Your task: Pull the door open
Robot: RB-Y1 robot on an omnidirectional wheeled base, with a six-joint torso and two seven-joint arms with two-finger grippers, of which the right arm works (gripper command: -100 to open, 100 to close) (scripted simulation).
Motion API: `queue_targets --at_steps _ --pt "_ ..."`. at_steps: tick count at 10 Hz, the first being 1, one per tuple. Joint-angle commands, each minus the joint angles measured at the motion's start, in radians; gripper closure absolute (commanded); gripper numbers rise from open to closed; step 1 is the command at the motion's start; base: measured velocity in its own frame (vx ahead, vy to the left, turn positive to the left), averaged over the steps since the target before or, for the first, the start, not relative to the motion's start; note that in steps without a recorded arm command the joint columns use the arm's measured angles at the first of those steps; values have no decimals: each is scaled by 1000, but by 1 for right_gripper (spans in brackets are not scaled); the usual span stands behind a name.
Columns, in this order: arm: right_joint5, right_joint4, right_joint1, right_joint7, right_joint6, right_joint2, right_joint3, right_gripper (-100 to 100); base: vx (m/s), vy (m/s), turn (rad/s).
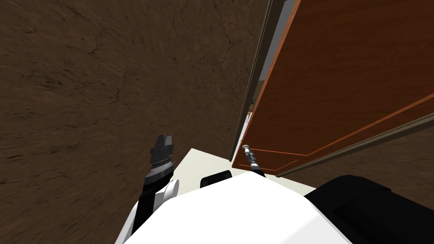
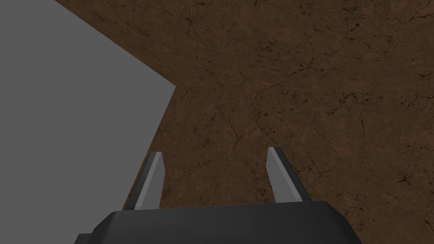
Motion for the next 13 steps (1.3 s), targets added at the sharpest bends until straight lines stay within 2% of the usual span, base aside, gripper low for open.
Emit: queue_targets --at_steps 1,4,5,6,7,8,11,12,13 --pt "-8 -6 0 -50 -3 -2 6 100 -28 0 34" --pt "-21 -5 -1 -125 -4 -7 14 100 -31 -4 29" --pt "-21 -5 -1 -133 -4 -7 14 100 -27 -1 14" --pt "-28 -5 -2 -171 -5 -9 18 100 -28 1 24" --pt "-28 -5 -2 -175 -5 -9 18 100 -22 0 18" --pt "-34 -4 -2 -214 -6 -12 22 100 -28 -2 30" --pt "-47 -3 -3 -290 -8 -16 30 100 -32 0 27" --pt "-47 -3 -3 -299 -8 -16 30 100 -24 -2 16" --pt "-53 -3 -4 -336 -9 -19 34 100 -27 -4 25"
